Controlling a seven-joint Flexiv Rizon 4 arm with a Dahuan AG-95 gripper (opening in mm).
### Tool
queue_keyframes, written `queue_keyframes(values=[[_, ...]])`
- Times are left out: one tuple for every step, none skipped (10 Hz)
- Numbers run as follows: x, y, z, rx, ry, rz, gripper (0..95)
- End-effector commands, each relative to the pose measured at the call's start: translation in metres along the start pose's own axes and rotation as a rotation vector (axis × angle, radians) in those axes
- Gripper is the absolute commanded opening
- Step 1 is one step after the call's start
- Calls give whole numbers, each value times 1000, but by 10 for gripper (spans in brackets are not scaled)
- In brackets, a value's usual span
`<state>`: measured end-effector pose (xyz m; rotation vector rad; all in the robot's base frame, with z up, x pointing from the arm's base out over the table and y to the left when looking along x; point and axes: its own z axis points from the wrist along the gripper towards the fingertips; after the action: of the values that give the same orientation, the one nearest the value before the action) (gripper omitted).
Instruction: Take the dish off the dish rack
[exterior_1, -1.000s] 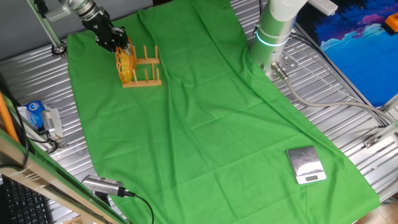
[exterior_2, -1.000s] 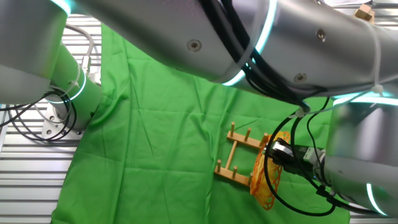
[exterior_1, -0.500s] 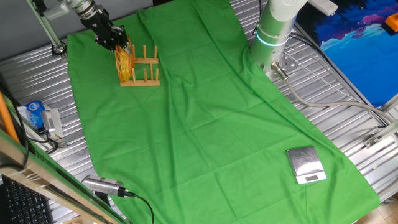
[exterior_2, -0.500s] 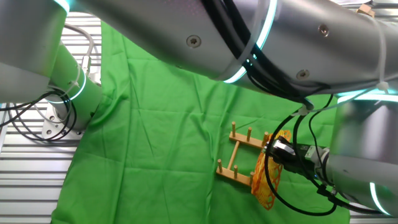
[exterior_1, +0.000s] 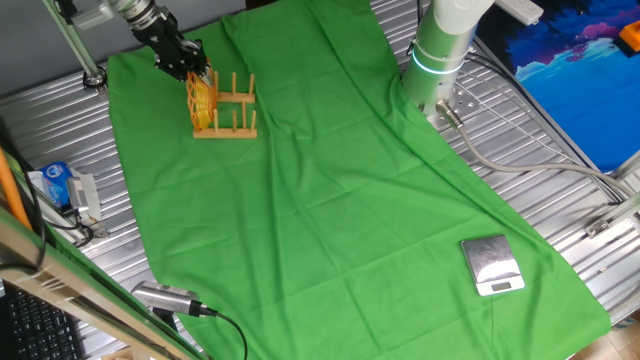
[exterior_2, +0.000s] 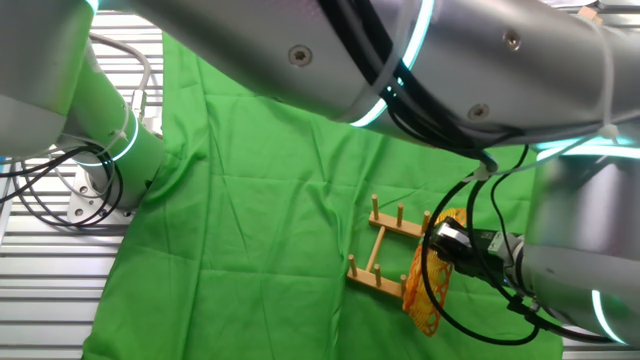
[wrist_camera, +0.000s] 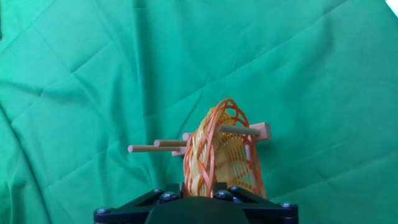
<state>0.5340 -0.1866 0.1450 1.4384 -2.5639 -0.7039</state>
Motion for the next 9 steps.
queue_keyframes(values=[[-1,1,-1,-7,-8,4,190],[-1,1,-2,-9,-11,6,190],[-1,2,-3,-11,-13,8,190],[-1,2,-4,-12,-14,10,190],[-2,3,-5,-12,-14,13,190],[-2,3,-5,-12,-15,12,190],[-2,4,-6,-13,-15,14,190],[-2,4,-7,-15,-17,15,190],[-2,5,-8,-15,-17,16,190]])
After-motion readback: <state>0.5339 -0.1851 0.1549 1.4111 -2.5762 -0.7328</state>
